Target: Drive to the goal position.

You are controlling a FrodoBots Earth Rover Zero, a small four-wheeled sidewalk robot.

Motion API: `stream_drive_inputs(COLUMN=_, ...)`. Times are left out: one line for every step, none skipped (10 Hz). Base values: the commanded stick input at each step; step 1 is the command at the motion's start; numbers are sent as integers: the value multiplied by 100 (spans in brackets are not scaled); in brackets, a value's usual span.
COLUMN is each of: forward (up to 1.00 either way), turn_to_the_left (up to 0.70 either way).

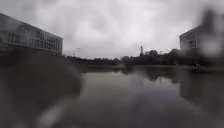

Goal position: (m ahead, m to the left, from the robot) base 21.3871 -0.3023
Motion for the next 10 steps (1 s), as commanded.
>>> stream_drive_inputs(forward=70, turn_to_the_left=0)
stream_drive_inputs(forward=70, turn_to_the_left=0)
stream_drive_inputs(forward=70, turn_to_the_left=0)
stream_drive_inputs(forward=70, turn_to_the_left=0)
stream_drive_inputs(forward=70, turn_to_the_left=0)
stream_drive_inputs(forward=70, turn_to_the_left=0)
stream_drive_inputs(forward=70, turn_to_the_left=0)
stream_drive_inputs(forward=70, turn_to_the_left=0)
stream_drive_inputs(forward=70, turn_to_the_left=0)
stream_drive_inputs(forward=70, turn_to_the_left=0)
